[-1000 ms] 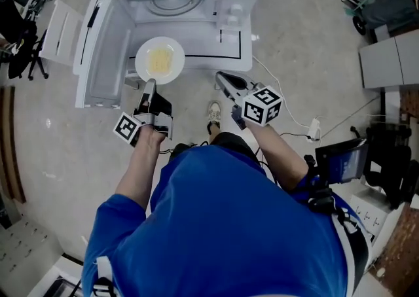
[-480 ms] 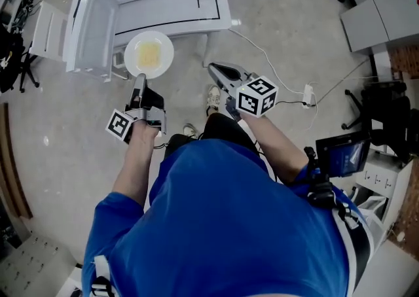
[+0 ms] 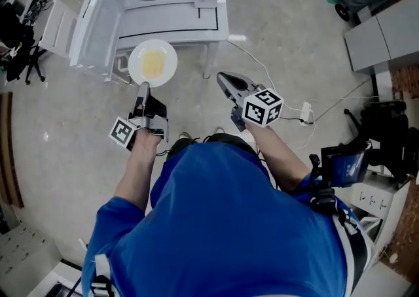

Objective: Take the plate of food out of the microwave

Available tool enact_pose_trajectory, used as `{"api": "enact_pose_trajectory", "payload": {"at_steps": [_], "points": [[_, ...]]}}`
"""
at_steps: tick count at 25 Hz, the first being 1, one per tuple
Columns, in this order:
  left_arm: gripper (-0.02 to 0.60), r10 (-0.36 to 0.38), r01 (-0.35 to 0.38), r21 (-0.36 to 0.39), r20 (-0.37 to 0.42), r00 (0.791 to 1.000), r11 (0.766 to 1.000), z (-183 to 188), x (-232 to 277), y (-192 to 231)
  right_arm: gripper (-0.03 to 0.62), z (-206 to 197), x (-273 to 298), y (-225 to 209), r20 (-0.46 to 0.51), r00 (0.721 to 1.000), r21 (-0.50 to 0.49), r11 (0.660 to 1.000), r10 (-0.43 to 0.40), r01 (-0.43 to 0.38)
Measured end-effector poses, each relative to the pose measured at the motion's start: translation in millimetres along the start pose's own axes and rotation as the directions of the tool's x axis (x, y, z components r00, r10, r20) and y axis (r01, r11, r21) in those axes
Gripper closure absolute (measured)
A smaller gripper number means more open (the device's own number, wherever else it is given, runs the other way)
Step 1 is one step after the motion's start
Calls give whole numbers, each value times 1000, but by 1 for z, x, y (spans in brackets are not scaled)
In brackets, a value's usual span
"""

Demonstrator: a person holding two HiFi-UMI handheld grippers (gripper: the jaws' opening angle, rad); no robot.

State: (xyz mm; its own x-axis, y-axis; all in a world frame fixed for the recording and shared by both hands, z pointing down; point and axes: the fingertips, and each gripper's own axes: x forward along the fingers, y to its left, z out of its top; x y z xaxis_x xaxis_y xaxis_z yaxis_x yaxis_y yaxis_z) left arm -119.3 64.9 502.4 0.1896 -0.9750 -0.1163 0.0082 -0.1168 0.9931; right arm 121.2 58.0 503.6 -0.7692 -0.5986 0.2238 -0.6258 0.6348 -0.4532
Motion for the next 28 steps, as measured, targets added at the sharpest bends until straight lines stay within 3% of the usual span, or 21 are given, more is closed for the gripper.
{"api": "enact_pose_trajectory", "payload": {"at_steps": [10,28], "points": [[565,-12,11,5,27,1000,1000,-26,0,-12,592,9,-25,-35,38,999,59,998,-7,5],[565,2,-2,12,11,1000,1000,-23,4,-8,595,11,-11,-32,32,999,46,999,13,-14]]}}
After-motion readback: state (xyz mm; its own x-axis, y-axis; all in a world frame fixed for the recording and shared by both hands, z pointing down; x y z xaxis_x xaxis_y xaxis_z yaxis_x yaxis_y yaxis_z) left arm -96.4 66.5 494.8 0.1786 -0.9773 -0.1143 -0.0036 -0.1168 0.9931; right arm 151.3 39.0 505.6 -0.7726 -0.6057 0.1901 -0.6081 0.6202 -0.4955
